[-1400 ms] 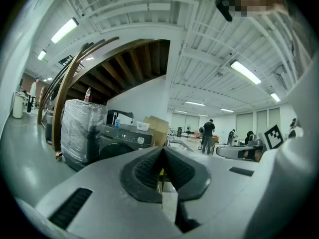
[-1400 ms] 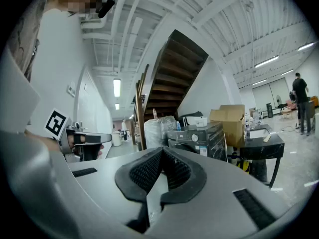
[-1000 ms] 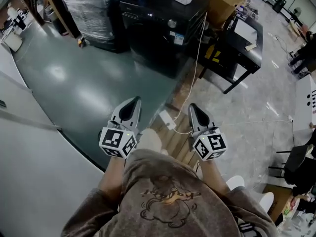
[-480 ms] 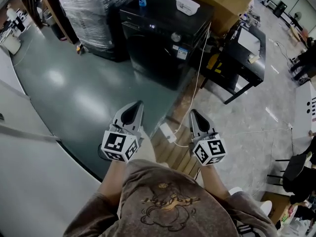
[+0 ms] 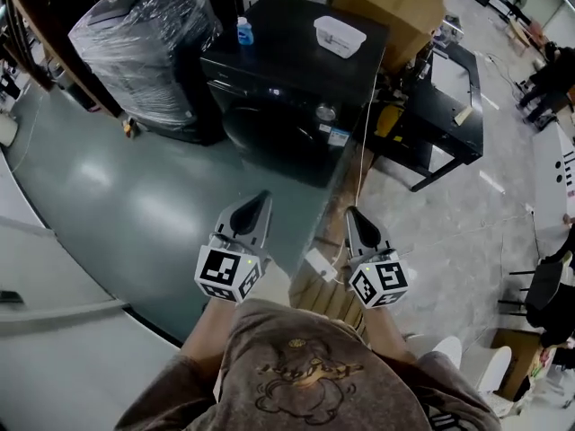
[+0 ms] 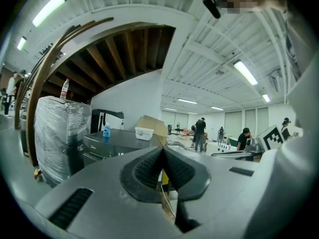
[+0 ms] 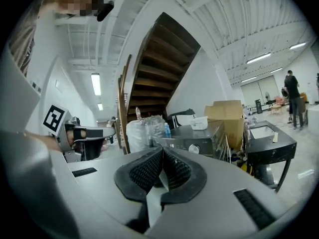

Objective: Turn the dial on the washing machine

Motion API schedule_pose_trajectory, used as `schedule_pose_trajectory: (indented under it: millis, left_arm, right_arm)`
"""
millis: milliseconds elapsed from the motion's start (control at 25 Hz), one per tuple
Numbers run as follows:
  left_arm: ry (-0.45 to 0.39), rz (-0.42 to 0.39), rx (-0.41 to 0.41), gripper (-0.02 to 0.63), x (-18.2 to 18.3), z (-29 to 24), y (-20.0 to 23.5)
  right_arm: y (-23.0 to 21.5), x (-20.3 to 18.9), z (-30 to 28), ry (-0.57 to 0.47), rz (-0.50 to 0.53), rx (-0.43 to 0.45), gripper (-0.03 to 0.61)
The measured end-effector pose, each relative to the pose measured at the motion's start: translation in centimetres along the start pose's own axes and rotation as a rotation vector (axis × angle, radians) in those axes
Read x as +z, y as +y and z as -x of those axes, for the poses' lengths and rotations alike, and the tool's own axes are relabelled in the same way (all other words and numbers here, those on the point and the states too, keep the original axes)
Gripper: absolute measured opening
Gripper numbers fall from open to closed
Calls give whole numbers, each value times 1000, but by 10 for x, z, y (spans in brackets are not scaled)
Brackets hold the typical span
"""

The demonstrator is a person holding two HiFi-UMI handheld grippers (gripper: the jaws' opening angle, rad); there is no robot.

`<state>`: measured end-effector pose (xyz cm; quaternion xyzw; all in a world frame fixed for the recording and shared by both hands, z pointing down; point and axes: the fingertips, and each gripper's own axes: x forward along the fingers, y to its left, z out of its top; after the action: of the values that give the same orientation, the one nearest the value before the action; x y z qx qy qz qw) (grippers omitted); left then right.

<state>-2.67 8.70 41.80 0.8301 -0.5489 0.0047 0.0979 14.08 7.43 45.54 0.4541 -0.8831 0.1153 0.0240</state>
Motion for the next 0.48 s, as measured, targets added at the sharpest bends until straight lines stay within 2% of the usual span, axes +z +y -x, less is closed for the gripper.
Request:
schedule_pose_trajectory:
  millis: [240, 480]
  left_arm:
    - [42, -10, -116, -8, 39, -33, 40]
    - [60, 10, -156, -8, 48, -59, 62]
  right_arm:
    - [6, 34, -48, 4, -40, -124, 2]
    - [1, 47, -73, 12, -47, -185, 2]
